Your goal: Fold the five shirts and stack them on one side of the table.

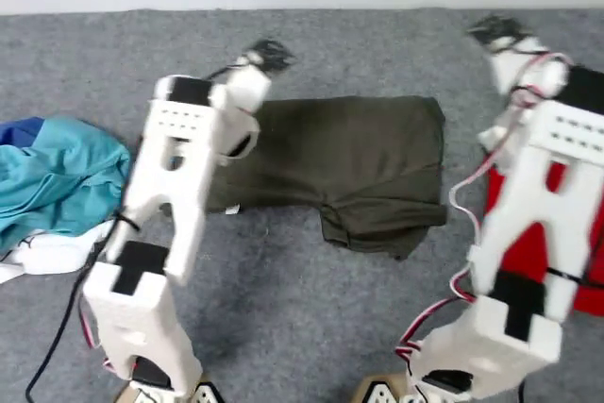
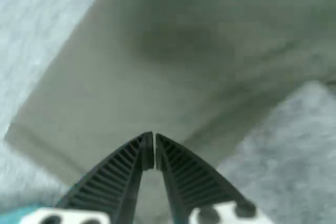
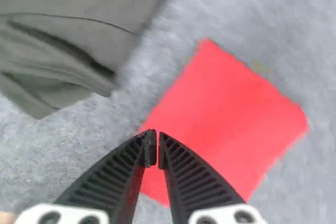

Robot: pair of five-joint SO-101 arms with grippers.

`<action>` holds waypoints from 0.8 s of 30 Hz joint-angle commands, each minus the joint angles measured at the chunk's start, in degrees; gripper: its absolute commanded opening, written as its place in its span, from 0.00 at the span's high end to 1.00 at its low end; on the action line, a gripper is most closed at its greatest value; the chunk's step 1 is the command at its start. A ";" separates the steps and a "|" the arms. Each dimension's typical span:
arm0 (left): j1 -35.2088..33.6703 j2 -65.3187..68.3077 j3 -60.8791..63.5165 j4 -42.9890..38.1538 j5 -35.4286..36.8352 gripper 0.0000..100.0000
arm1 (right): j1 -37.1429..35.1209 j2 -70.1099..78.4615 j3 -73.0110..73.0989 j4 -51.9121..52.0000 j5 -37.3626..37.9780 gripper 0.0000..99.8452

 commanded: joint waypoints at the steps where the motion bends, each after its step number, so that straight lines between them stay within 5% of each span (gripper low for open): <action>1: 7.47 -0.70 -3.21 0.79 0.62 0.98 | 7.34 -5.41 -0.26 2.15 -2.73 0.99; 10: 24.79 -0.53 -3.12 -4.22 0.70 0.86 | 23.34 -7.43 -0.26 2.15 -7.47 0.99; 15: 29.71 2.99 -4.26 -9.05 0.70 0.85 | 27.03 -7.60 -0.26 2.33 -7.47 0.99; 24: 34.90 17.49 -19.12 -5.63 0.70 0.85 | 32.40 -7.60 -0.26 2.33 -7.47 0.99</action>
